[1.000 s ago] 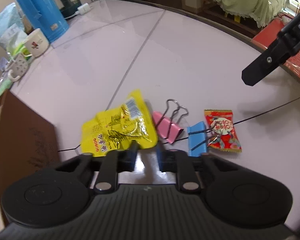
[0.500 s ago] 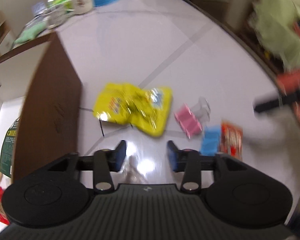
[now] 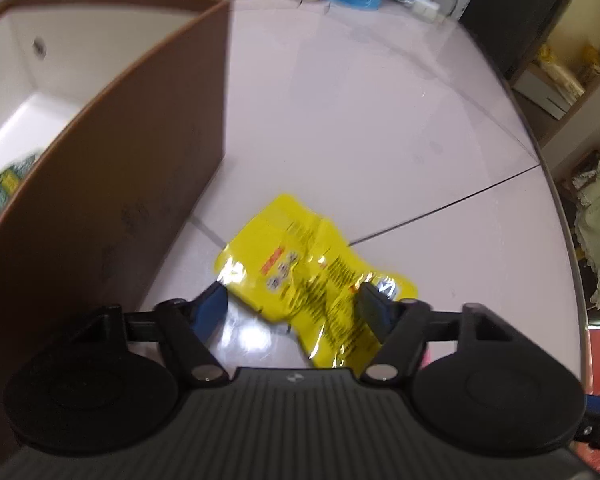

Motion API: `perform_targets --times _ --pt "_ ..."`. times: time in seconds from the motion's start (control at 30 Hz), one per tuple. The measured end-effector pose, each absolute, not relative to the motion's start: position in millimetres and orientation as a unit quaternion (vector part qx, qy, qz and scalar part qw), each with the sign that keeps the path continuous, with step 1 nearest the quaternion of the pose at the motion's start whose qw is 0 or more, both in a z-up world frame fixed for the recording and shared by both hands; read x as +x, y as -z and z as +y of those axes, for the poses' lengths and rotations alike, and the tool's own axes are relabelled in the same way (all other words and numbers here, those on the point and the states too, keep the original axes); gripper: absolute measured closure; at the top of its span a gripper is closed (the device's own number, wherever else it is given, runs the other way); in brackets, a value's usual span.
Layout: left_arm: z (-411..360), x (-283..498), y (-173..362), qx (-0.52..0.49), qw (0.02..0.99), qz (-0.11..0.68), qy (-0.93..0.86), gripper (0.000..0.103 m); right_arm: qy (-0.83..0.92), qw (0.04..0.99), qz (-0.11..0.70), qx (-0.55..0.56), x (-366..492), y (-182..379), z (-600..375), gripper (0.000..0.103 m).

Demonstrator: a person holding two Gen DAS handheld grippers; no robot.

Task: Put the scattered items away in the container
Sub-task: 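Close the left gripper on the yellow pouch and lift it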

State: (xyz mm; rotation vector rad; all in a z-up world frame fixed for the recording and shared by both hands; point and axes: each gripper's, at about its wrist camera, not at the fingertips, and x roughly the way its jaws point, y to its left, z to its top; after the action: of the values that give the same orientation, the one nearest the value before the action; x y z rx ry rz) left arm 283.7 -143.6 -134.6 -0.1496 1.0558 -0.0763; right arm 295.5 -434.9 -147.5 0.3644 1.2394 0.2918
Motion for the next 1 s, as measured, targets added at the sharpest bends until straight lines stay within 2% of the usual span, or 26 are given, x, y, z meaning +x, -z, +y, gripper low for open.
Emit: perform_targets --times 0.2,0.3,0.43,0.47,0.5,0.53,0.63,0.7,0.77,1.0 --pt "-140 276 132 -0.059 0.862 0.498 0.081 0.079 -0.148 0.792 0.570 0.163 299 147 -425 0.004" --pt "-133 263 130 -0.065 0.857 0.502 0.095 0.084 -0.154 0.793 0.568 0.158 299 147 -420 0.004" --pt "-123 240 126 -0.067 0.851 0.513 0.092 0.084 -0.158 0.794 0.566 0.156 298 145 -417 0.004" --pt "-121 234 125 -0.070 0.847 0.519 0.093 0.087 -0.158 0.794 0.565 0.156 298 145 -417 0.004" --pt "-119 228 126 -0.074 0.843 0.525 0.092 0.095 -0.158 0.795 0.565 0.156 298 145 -416 0.004" --pt "-117 222 126 -0.079 0.838 0.532 0.090 0.095 -0.158 0.795 0.565 0.155 298 145 -416 0.004" --pt "-110 205 128 -0.102 0.828 0.544 0.086 0.092 -0.161 0.795 0.564 0.153 296 143 -417 0.004" --pt "-107 204 128 -0.125 0.830 0.537 0.078 0.075 -0.165 0.796 0.562 0.151 295 141 -415 0.004" --pt "-103 205 128 -0.149 0.832 0.529 0.070 0.064 -0.166 0.797 0.561 0.149 295 140 -414 0.003" --pt "-91 230 135 -0.237 0.830 0.505 0.027 0.059 -0.160 0.796 0.563 0.150 294 142 -414 0.004"
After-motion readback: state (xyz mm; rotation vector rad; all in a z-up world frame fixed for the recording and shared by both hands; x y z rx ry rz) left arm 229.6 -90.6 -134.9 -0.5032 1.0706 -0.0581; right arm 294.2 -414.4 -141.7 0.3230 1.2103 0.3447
